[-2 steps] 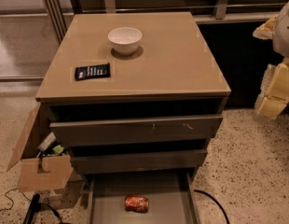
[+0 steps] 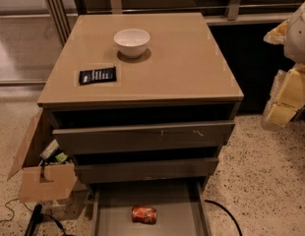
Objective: Pick coke can from bottom drawer and place on counter
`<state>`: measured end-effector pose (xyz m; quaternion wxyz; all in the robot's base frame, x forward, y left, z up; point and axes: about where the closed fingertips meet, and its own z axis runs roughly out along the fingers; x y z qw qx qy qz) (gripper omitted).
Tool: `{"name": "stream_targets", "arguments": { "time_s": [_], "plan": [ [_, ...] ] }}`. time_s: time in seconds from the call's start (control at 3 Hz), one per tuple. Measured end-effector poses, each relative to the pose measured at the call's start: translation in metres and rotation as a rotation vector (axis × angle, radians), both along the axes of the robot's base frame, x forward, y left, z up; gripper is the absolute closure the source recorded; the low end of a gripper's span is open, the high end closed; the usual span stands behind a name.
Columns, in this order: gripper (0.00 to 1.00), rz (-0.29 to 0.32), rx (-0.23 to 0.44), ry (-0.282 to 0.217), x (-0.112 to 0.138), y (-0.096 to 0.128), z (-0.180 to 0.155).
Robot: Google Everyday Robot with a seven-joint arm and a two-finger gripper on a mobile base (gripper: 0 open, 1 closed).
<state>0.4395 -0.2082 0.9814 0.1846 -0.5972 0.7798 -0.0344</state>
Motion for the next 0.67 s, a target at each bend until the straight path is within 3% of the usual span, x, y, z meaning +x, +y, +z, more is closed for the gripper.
{"name": "stream_targets", "arguments": {
  "time_s": [0.67],
  "plan": [
    [0.00,-0.055,0.335,0.085,-0.006,0.030,-0.100]
  ]
}}
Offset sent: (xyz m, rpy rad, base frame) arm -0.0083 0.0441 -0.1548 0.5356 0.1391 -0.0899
